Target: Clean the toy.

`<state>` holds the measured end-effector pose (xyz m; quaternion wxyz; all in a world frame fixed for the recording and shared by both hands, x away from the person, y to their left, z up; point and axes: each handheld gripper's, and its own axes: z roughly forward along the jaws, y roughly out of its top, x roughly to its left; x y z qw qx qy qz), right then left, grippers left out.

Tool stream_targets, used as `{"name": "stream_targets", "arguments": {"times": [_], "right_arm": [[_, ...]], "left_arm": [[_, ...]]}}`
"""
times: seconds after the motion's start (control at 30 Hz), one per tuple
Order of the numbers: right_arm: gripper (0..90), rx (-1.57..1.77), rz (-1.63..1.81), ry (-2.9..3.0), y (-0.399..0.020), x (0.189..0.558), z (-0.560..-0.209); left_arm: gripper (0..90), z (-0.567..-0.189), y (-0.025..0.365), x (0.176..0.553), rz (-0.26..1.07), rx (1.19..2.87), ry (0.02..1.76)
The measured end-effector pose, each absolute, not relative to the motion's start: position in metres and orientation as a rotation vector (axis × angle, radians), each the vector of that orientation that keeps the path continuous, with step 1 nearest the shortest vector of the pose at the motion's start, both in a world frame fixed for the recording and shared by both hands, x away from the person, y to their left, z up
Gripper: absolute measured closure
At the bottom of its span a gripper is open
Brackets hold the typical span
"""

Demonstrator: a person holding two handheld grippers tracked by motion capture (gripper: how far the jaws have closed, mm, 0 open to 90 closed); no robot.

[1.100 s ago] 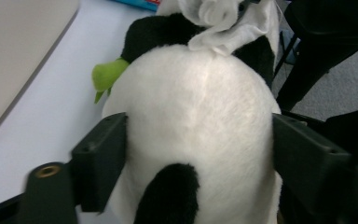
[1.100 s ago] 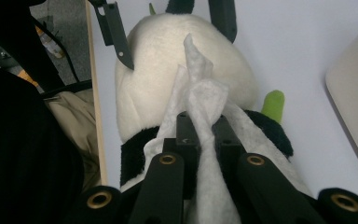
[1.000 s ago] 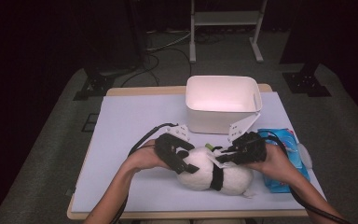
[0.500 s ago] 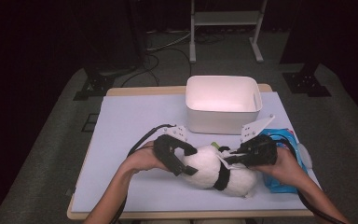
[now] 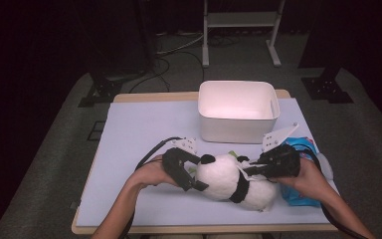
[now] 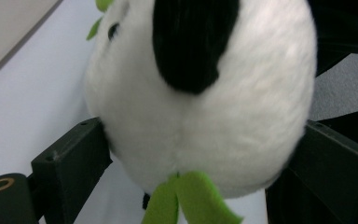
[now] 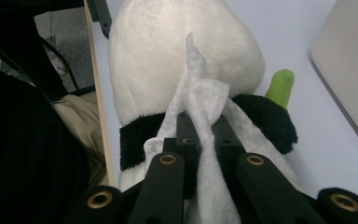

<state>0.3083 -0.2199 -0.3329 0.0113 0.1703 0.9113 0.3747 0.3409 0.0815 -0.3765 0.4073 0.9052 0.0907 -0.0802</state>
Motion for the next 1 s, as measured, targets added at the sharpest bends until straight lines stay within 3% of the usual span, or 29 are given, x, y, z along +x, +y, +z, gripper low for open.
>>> {"name": "stream_targets", "arguments": {"times": [0.13,0.27,0.37,1.0], "right_arm": [[84.0,0.559,1.174,2.837,-0.224,0.308,-0.333],[83.9,0.563,1.189,2.823,-0.225,0.307,-0.333],[84.0,0.569,1.209,2.804,-0.225,0.308,-0.33],[83.9,0.571,1.314,2.755,-0.216,0.317,-0.323]], "left_arm": [[7.1,-0.381,0.078,0.34,-0.208,2.279,0.221],[20.2,-0.378,0.081,0.341,-0.193,2.236,0.219],[24.0,-0.372,0.082,0.342,-0.178,2.23,0.214],[28.5,-0.323,0.098,0.343,-0.058,2.246,0.212]]}}
